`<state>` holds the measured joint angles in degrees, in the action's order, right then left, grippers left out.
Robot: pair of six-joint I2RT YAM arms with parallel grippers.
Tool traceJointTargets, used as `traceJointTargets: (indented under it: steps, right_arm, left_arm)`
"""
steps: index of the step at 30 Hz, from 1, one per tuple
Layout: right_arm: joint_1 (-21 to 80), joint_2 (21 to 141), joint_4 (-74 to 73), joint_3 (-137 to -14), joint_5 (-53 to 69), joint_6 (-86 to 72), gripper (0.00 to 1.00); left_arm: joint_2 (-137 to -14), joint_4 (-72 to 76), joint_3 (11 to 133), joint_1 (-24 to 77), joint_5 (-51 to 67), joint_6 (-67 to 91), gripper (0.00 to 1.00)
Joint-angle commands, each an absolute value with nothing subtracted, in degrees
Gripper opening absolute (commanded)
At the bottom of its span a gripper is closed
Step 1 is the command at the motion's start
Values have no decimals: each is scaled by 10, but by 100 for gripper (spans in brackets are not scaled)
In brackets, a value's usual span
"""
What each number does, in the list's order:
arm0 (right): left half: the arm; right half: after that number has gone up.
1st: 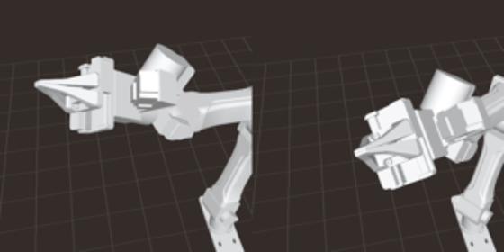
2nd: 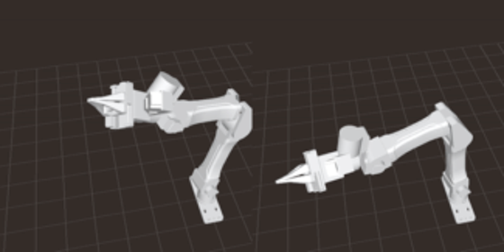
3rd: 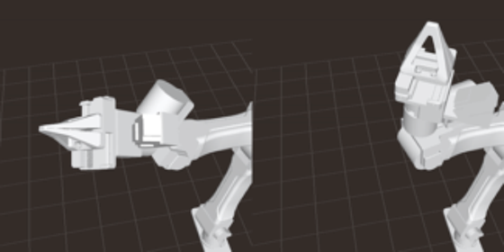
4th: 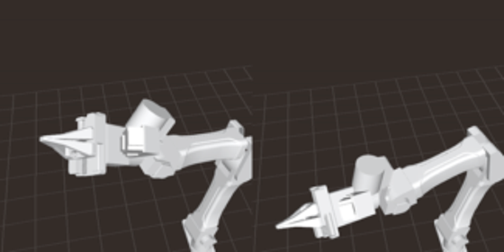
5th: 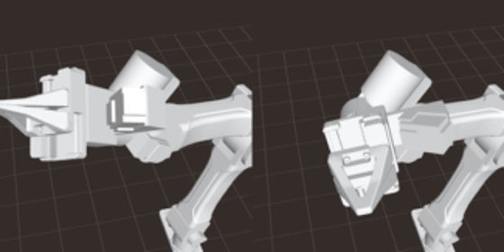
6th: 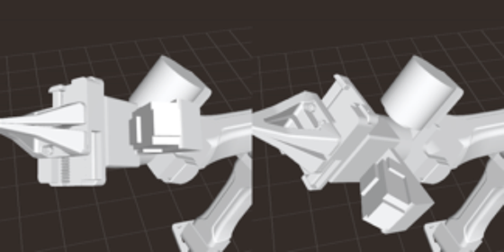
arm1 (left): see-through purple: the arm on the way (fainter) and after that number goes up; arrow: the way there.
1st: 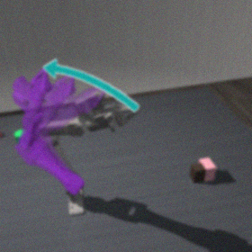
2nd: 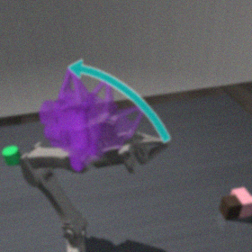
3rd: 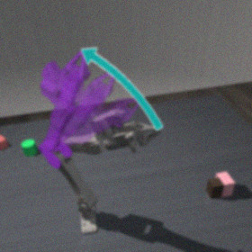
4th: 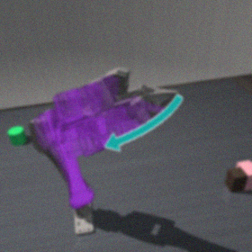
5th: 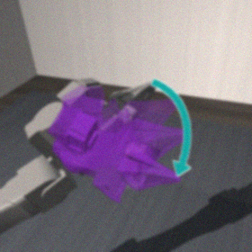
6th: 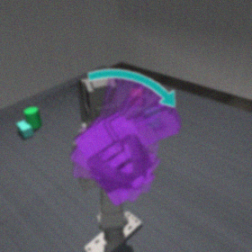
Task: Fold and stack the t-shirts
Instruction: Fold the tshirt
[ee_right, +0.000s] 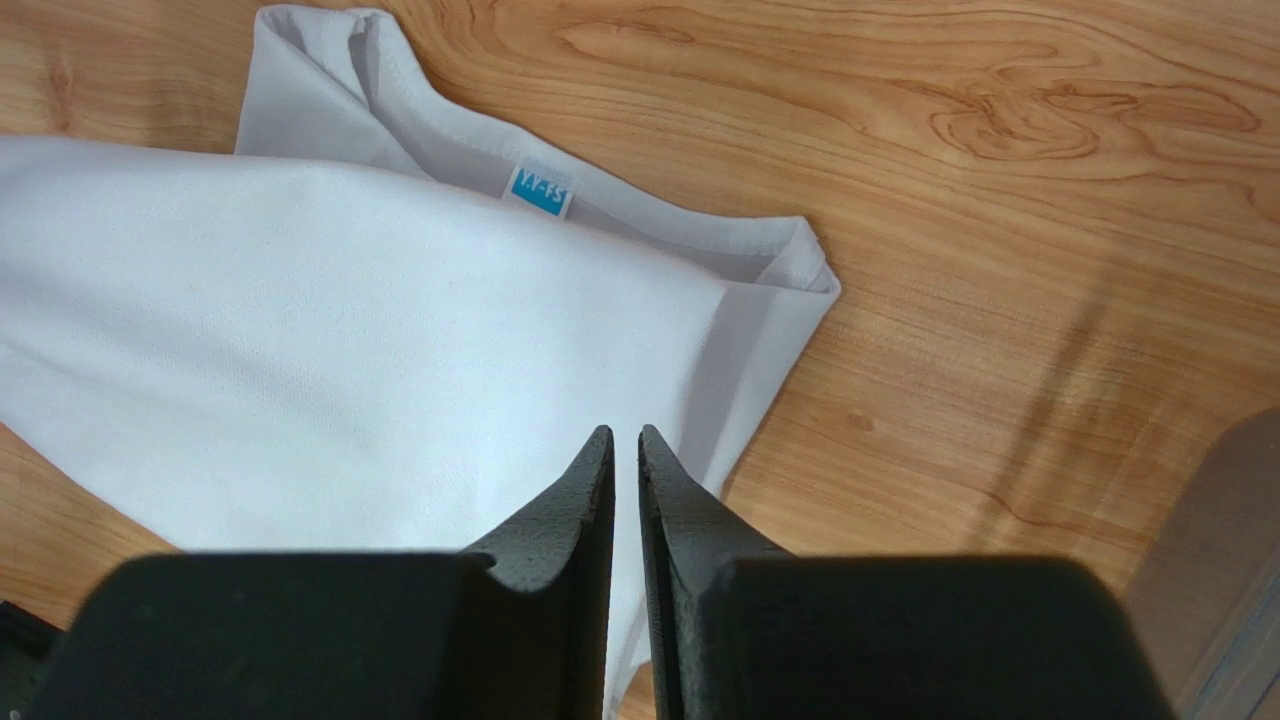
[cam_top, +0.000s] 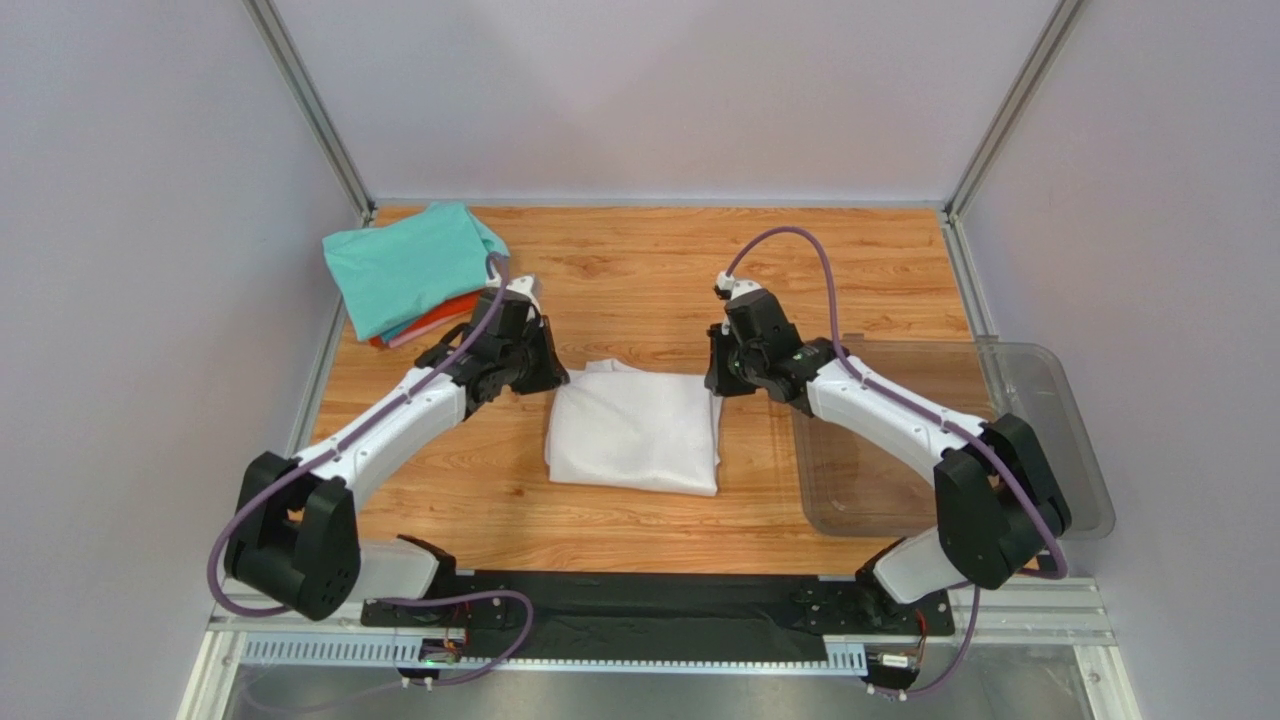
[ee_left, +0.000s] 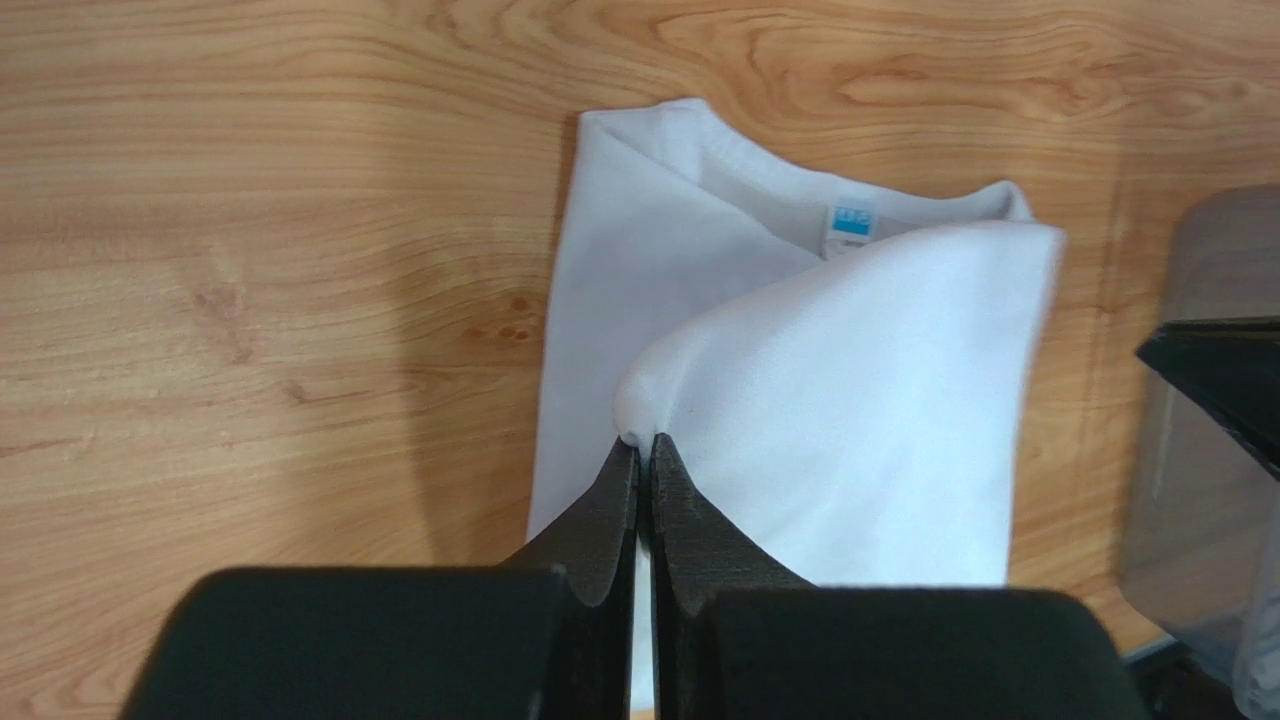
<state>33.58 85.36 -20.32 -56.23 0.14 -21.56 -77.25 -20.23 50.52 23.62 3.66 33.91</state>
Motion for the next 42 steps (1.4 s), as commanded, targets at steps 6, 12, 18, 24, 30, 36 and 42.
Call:
traceJointTargets:
  steps: [6, 12, 18, 24, 30, 36, 42]
  right_arm:
    - [334, 815, -202, -539, -33, -242, 1]
    - [333, 875, -201, -581, -9, -236, 20]
    - [330, 983, -228, -663, -12, -234, 25]
    - [329, 1043, -243, -699, -30, -236, 31]
    - [329, 1059, -255, -708, -37, -236, 38]
    - [329, 1059, -256, -707, -42, -230, 36]
    - [329, 1068, -242, -708, 17, -232, 6]
  left_arm:
    - [-727, -149, 502, 235, 106, 314, 0]
    - [-759, -149, 506, 235, 96, 313, 0]
    - [-789, -155, 513, 235, 86, 310, 0]
    - [-798, -156, 516, 235, 72, 308, 0]
    - [-804, -158, 519, 235, 71, 309, 0]
    - [-805, -156, 516, 235, 70, 311, 0]
    - [-803, -156, 518, 235, 69, 312, 0]
